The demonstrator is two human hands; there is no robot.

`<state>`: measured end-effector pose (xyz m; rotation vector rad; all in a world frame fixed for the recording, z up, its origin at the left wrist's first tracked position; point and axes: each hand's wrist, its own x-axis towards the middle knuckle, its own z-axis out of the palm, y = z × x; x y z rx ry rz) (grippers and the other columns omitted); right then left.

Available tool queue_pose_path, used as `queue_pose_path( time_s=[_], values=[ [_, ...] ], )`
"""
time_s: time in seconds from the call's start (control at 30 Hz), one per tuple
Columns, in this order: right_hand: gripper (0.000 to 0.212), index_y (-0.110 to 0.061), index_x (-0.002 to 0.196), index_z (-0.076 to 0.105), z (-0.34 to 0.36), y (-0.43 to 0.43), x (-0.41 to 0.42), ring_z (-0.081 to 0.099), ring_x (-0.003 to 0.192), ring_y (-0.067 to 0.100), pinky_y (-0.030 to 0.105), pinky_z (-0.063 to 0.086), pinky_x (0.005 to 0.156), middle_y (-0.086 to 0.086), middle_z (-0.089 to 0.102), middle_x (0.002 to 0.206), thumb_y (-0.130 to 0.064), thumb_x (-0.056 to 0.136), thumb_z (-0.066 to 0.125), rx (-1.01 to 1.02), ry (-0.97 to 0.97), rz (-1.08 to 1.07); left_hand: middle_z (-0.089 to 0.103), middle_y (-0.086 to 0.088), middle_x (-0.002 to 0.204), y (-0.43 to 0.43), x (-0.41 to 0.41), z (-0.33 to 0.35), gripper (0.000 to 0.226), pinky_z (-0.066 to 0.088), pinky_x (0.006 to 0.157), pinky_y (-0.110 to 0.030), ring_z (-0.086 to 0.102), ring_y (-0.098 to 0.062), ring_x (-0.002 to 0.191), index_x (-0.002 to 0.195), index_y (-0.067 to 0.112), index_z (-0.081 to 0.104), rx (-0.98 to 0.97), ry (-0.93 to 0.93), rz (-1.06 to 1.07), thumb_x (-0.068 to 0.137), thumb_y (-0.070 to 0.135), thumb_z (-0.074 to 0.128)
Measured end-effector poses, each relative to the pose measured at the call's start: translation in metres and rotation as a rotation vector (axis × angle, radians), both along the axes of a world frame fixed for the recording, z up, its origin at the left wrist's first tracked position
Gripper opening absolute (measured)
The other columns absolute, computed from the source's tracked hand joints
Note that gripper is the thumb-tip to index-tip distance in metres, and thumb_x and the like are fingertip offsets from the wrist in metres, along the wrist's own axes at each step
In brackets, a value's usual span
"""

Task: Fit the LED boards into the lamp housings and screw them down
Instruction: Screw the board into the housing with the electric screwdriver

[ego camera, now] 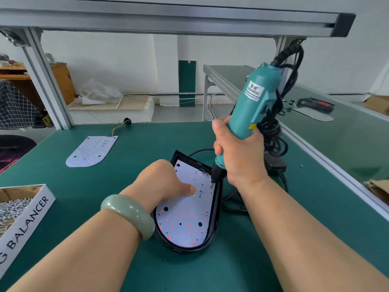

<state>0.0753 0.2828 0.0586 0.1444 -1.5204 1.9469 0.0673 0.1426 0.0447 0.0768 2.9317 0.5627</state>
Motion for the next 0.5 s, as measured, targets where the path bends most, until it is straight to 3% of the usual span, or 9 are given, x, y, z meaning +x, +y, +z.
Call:
queue_pose_path(
  time_s=[0.13, 0.27, 0.4, 0.5],
  values=[
    [0.026, -0.018, 0.069, 0.046, -0.002, 0.006, 0.003, 0.039, 0.036, 0.009, 0.02, 0.036, 0.043, -0.011, 0.046, 0.044, -0.007, 0.081, 0.067, -0.085, -0.006, -0.035, 0.036, 0.0, 0.053, -0.001, 0.002, -0.001, 0.054, 0.025, 0.043, -0.024, 0.033, -0.016, 0.045, 0.061, 0.014, 0.034, 0.012, 0.001, 0.002, 0.073, 0.044, 0.077],
    [0.022, -0.023, 0.064, 0.049, -0.003, 0.006, 0.009, 0.04, 0.038, 0.011, 0.02, 0.036, 0.043, -0.008, 0.046, 0.044, -0.015, 0.076, 0.066, -0.081, -0.002, -0.028, 0.037, 0.0, 0.054, -0.002, 0.002, -0.001, 0.054, 0.026, 0.043, -0.024, 0.034, -0.017, 0.045, 0.062, 0.014, 0.034, 0.013, -0.009, -0.002, 0.073, 0.045, 0.077],
    [0.012, -0.019, 0.074, 0.055, 0.0, 0.006, 0.014, 0.044, 0.043, 0.013, 0.023, 0.04, 0.048, -0.007, 0.05, 0.055, -0.018, 0.075, 0.067, 0.005, 0.001, -0.004, 0.032, 0.001, 0.054, -0.003, 0.001, -0.003, 0.056, 0.024, 0.043, -0.024, 0.03, -0.016, 0.046, 0.061, 0.014, 0.031, 0.002, -0.006, 0.001, 0.073, 0.047, 0.076],
    [0.01, -0.02, 0.078, 0.059, 0.006, 0.007, 0.02, 0.048, 0.044, 0.011, 0.022, 0.042, 0.049, -0.009, 0.055, 0.058, -0.018, 0.077, 0.069, -0.06, 0.039, -0.045, 0.031, 0.001, 0.053, -0.005, 0.0, -0.006, 0.057, 0.023, 0.042, -0.024, 0.03, -0.016, 0.045, 0.059, 0.014, 0.03, 0.023, -0.015, 0.011, 0.072, 0.046, 0.076]
  ],
)
